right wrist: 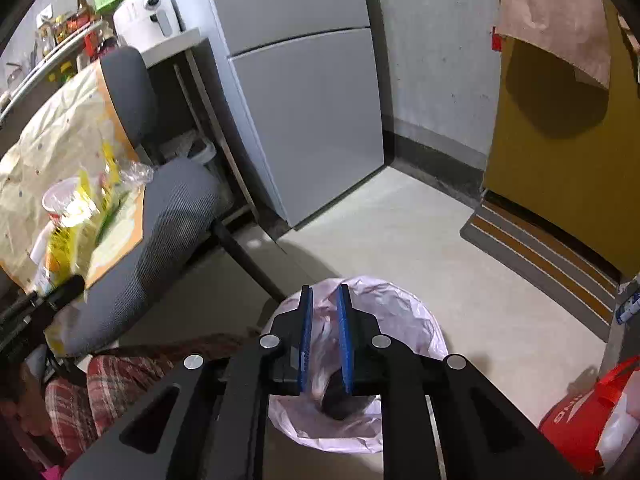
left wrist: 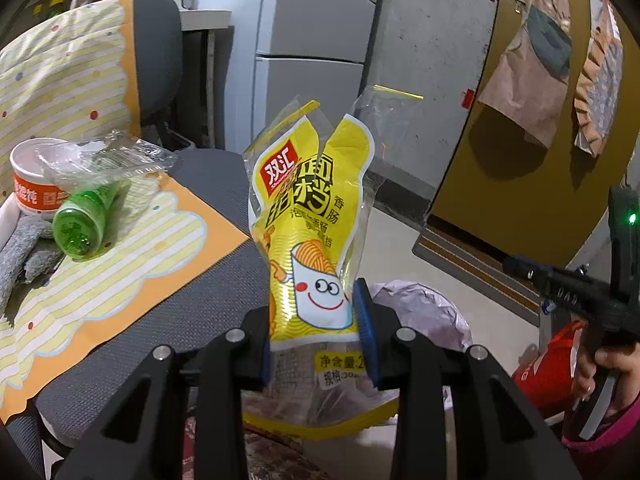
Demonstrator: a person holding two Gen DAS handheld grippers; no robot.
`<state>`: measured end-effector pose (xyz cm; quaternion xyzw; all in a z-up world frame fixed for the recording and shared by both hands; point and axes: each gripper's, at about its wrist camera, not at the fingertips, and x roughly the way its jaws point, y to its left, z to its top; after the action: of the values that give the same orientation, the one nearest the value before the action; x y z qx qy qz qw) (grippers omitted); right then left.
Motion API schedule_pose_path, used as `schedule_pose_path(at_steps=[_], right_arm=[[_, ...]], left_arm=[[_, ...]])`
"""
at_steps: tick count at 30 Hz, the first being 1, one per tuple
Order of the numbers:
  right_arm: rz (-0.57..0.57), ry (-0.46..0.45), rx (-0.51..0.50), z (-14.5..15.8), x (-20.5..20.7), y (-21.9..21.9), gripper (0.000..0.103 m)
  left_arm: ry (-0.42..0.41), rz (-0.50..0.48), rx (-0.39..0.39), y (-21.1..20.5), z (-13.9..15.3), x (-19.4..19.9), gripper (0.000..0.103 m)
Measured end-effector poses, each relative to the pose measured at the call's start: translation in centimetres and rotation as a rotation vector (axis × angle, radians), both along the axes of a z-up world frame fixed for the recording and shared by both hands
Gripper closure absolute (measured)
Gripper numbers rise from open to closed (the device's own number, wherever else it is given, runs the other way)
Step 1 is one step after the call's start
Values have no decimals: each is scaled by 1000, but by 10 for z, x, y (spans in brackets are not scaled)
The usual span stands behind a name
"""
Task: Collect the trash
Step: 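Carry both items over the bin and open both grippers, then move both tools back toward the chair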
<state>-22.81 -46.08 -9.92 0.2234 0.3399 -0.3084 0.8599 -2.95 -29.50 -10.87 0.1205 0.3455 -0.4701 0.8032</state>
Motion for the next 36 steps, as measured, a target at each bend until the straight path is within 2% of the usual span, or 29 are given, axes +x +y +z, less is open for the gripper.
schedule_pose_path(at_steps=[7, 13, 16, 20, 23, 30, 36], right_arm=[[-17, -98, -30, 23, -13, -3, 88], [-57, -156, -69, 40, -29, -11, 88], [-83, -174, -71, 40, -38, -18, 88], [-118, -180, -72, 39, -45, -27, 88], [-134, -179, -62, 36, -49, -34, 86], [-132, -169, -62, 36, -45, -33, 84], [-103, -172, -80, 44, -37, -22, 83]], left_arm=[[10, -86, -1, -17, -3, -15, 71], [38, -255, 16, -55, -12, -41, 69], [48, -316, 56, -74, -20, -51, 64], [52, -369, 91, -95, -31, -60, 48], [64, -386, 124, -106, -41, -62, 33], [98, -363, 150, -103, -49, -53, 30], [78, -313, 84, -78, -33, -41, 30]])
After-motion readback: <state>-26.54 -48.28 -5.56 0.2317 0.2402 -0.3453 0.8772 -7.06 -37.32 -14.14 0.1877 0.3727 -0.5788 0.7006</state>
